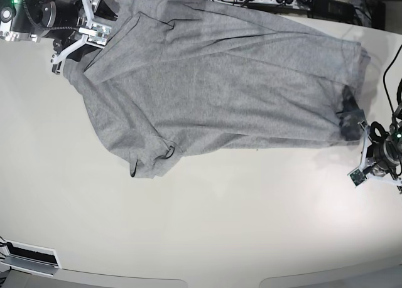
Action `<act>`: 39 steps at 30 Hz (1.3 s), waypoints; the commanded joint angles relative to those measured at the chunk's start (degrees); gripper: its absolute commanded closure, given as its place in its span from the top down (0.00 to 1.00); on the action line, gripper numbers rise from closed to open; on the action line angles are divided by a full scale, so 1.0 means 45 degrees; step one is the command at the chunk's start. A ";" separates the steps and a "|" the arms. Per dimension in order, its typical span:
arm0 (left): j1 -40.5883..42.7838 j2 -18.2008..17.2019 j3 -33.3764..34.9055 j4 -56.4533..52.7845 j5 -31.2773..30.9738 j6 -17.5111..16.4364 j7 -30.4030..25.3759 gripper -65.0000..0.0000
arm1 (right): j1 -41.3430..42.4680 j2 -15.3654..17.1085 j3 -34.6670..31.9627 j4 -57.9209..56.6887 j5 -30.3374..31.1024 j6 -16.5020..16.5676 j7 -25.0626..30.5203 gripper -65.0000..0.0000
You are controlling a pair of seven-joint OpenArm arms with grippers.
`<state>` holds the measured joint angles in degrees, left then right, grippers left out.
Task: Layout the t-shirt on the table in an organized manner, then fold the t-shirt properly
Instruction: 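Pull the shirt corner with the left gripper away from the right gripper, then move the right gripper along the shirt side toward the hem and grasp it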
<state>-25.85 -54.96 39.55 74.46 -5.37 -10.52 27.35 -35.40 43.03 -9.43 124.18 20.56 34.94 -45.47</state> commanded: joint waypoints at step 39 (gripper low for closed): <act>0.0078 0.3696 -1.0234 -1.0671 -0.8106 -0.3963 0.0010 0.37 | 0.0000 -0.0112 0.0107 0.0214 0.0053 -0.0204 0.0418 0.50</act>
<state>-24.32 -36.97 -6.09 25.82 -40.99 -27.88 28.36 -35.40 41.76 -9.32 124.18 20.38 34.06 -44.40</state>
